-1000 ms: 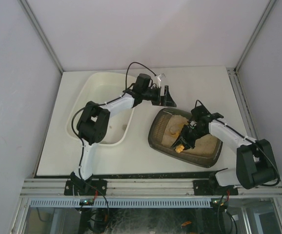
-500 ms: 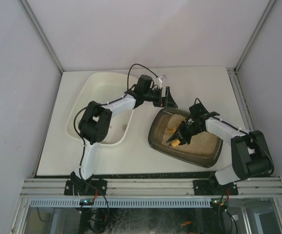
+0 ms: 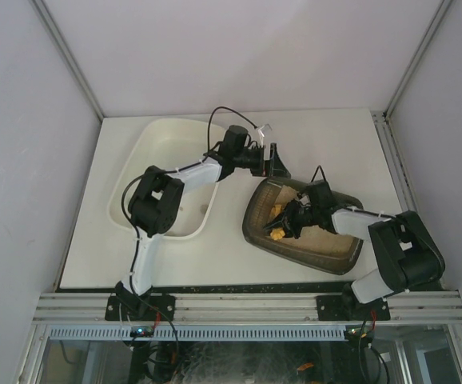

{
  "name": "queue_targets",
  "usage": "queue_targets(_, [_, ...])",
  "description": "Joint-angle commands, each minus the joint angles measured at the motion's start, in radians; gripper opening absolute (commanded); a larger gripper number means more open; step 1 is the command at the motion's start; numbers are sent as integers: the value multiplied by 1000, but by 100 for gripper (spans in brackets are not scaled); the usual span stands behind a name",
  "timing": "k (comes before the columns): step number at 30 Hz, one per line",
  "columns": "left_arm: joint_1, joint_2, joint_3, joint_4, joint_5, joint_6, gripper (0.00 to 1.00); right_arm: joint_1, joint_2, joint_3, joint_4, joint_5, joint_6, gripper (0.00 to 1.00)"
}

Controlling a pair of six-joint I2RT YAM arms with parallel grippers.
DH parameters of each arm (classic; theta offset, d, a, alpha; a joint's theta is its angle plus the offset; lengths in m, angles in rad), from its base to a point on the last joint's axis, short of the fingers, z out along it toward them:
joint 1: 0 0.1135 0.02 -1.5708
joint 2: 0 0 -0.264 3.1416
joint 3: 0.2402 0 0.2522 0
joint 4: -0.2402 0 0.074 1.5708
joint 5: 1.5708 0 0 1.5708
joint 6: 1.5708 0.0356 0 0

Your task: Clean the litter box

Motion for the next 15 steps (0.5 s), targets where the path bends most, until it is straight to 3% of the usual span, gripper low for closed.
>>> queue_targets(1, [-2, -36, -38, 20, 10, 6, 100, -19, 1, -161, 427, 73, 144, 0])
queue_targets(4, [2, -43, -47, 12, 5, 17, 100, -37, -39, -239, 527, 86, 108, 0])
queue_targets(7, [11, -48, -56, 9, 4, 24, 100, -42, -101, -254, 479, 93, 29, 0])
queue_targets(15, [18, -57, -80, 12, 2, 33, 100, -115, -288, -235, 133, 91, -133, 0])
